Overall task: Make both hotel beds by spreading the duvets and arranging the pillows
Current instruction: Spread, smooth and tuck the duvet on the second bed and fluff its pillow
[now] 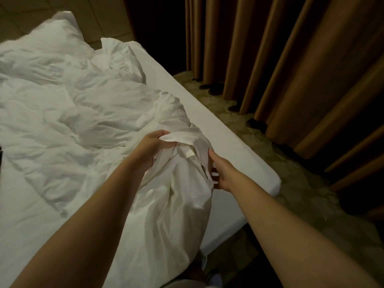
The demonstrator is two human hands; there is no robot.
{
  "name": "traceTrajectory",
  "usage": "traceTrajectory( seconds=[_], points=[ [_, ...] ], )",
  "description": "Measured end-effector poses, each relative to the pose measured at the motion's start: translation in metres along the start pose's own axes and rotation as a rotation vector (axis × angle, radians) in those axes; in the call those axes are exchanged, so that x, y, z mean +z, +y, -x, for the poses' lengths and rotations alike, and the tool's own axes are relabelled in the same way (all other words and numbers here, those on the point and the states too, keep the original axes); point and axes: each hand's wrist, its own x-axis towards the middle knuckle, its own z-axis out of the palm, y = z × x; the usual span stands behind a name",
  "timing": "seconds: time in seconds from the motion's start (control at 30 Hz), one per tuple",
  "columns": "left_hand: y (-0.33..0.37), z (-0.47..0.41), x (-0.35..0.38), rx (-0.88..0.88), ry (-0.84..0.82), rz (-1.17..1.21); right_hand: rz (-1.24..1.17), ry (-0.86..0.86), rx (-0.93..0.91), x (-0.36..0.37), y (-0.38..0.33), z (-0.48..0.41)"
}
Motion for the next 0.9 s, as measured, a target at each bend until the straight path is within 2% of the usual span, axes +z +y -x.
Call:
traceTrajectory(
  seconds=[0.13,0.2,0.27,0.33,0.4,0.43,0.47,0.53,0.57,0.67,0.73,0.8,0.9],
  points=[
    [0.008,-0.005,-0.012,-0.056,0.115,0.227,-0.024,-0.067,-0.032,0.002,-0.002,-0.003],
    [0.016,-0.008,-0.015,-0.003,0.158,0.215,0.076,-0.038,-0.126,0.006,-0.004,-0.004],
    [0.031,-0.012,-0.010,0.114,0.167,0.054,0.222,0.007,-0.328,0.013,-0.015,-0.002],
    [0.051,-0.014,-0.002,0.306,0.175,-0.249,0.378,-0.051,-0.567,0.029,-0.034,0.004],
    [0.073,-0.013,0.006,0.544,0.172,-0.559,0.715,-0.056,-0.774,0.048,-0.055,0.016],
    [0.085,-0.011,0.010,0.641,0.151,-0.659,0.887,0.030,-0.869,0.053,-0.064,0.018],
    [0.093,-0.011,0.013,0.704,0.113,-0.733,0.960,0.129,-0.947,0.054,-0.072,0.021],
    [0.106,-0.014,0.020,0.741,0.017,-0.897,0.832,0.263,-1.011,0.045,-0.082,0.029],
    [0.110,-0.015,0.023,0.708,-0.007,-1.003,0.760,0.338,-1.007,0.035,-0.083,0.029],
    [0.111,-0.015,0.027,0.519,0.056,-1.339,0.603,0.576,-0.838,-0.006,-0.078,0.025],
    [0.102,-0.010,0.026,0.379,0.050,-1.461,0.519,0.667,-0.739,-0.026,-0.074,0.024],
    [0.091,-0.004,0.029,0.275,0.040,-1.422,0.385,0.688,-0.662,-0.034,-0.074,0.025],
    [0.084,0.003,0.032,0.207,0.043,-1.236,0.093,0.691,-0.523,-0.035,-0.078,0.025]
  ],
)
